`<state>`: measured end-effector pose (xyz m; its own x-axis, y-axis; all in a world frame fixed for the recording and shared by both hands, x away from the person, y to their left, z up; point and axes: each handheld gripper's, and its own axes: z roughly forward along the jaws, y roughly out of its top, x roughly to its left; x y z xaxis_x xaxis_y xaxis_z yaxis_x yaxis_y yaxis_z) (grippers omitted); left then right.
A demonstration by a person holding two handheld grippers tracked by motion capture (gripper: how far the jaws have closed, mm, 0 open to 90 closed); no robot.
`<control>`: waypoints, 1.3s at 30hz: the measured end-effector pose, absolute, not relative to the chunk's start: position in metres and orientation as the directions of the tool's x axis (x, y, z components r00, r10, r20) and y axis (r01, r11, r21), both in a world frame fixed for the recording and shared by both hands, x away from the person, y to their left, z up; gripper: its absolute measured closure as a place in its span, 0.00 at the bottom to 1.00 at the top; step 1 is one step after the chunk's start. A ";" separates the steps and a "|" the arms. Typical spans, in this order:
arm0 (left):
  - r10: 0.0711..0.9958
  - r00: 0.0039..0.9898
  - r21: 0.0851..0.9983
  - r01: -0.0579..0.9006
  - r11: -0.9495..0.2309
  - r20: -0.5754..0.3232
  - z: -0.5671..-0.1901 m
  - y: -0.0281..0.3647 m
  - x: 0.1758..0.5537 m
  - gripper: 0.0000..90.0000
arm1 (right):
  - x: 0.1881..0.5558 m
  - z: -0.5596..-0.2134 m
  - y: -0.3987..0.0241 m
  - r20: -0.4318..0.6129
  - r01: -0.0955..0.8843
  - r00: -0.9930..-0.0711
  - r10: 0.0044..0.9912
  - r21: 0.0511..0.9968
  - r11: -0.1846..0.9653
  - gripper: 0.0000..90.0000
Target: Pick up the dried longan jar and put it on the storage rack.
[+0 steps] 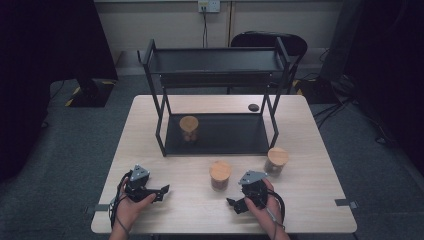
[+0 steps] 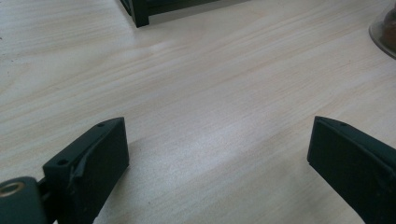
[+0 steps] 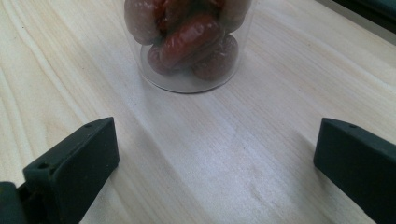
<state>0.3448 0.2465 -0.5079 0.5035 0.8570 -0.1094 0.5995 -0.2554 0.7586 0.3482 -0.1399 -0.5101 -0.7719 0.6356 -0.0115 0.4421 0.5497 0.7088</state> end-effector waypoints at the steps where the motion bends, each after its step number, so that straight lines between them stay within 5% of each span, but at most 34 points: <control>1: 0.857 0.504 0.758 0.599 -0.256 -0.109 -0.508 0.246 0.344 0.06 | 0.348 -0.510 -0.140 -0.012 0.442 -0.772 0.636 0.709 0.550 0.00; 39: 0.833 0.553 0.715 0.584 -0.385 -0.003 -0.510 0.244 0.334 0.00 | 0.348 -0.510 -0.140 -0.011 0.444 -0.771 0.637 0.708 0.550 0.00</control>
